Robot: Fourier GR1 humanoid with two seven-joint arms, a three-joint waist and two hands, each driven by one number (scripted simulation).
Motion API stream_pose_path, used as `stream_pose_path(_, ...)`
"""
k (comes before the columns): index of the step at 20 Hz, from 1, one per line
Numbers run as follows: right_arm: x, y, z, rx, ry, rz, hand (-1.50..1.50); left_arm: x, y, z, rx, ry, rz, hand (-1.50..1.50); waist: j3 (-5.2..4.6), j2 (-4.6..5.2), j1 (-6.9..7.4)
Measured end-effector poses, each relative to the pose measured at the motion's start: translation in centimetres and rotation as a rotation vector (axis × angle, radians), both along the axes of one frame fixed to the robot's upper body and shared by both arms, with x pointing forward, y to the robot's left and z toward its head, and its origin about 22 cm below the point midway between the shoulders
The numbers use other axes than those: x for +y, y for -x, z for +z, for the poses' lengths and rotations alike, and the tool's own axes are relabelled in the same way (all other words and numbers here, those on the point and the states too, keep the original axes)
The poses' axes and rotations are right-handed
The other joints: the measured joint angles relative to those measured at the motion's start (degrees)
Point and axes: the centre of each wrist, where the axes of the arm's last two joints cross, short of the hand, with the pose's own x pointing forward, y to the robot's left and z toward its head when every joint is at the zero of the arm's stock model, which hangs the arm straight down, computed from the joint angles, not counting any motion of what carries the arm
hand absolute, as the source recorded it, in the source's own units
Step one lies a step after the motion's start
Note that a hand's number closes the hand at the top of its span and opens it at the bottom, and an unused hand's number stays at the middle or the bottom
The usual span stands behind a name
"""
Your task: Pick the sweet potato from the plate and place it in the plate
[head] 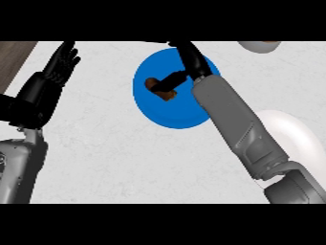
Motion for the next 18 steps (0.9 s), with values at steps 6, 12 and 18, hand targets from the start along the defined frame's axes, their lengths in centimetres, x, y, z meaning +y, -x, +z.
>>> stream_pose_path(6,-1.1,-0.7,0.6,0.026,-0.185,-0.035,-1.5,0.8,0.8,-0.1,0.008,0.001,0.036,0.0,-0.01,-0.42,-1.81)
stream_pose_path(12,-6.6,-1.6,0.3,0.04,-0.279,-0.082,-1.5,1.1,1.1,-0.1,0.008,0.001,0.06,0.0,-0.01,-0.63,-3.36)
stream_pose_path(18,-13.5,-1.8,0.1,0.022,-0.324,-0.077,-1.5,1.6,1.3,-0.2,0.009,0.004,0.064,0.0,0.02,-0.53,-3.6)
